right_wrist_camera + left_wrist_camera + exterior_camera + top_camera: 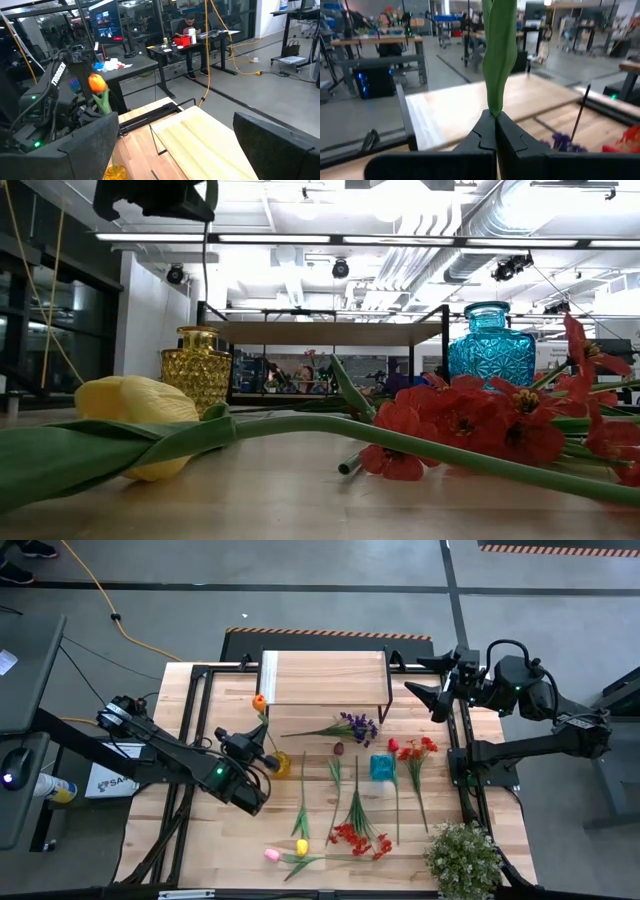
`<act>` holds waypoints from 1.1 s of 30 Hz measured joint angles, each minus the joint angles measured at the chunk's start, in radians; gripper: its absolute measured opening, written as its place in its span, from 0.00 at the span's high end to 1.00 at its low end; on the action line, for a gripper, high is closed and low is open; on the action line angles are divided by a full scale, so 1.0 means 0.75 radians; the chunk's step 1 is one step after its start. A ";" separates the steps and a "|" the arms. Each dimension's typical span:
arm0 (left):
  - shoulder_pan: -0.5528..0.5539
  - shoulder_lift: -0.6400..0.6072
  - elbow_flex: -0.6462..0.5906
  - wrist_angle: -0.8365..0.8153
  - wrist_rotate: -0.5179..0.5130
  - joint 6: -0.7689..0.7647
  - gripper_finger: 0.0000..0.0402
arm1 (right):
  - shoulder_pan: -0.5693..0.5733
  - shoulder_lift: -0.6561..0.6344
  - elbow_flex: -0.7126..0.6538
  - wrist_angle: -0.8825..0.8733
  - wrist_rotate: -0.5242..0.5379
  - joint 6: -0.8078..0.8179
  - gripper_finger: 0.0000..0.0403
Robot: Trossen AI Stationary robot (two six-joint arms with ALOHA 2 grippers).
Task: Pick and place flowers into a vace then onto a shelf
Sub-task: Put the orange tulip into the yellow vase
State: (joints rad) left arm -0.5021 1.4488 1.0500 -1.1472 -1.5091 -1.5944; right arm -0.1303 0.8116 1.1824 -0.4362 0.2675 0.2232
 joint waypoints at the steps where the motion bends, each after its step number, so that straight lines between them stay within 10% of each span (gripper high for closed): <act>1: 0.000 0.008 0.000 0.003 0.017 0.008 0.93 | 0.000 0.000 0.000 0.000 -0.008 0.000 0.05; 33: -0.002 0.126 0.001 0.084 0.325 0.061 0.84 | 0.000 0.000 0.000 0.001 -0.054 0.005 0.05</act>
State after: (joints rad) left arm -0.5037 1.5436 1.0508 -1.0840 -1.2650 -1.5490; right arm -0.1300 0.8116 1.1824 -0.4353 0.2273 0.2272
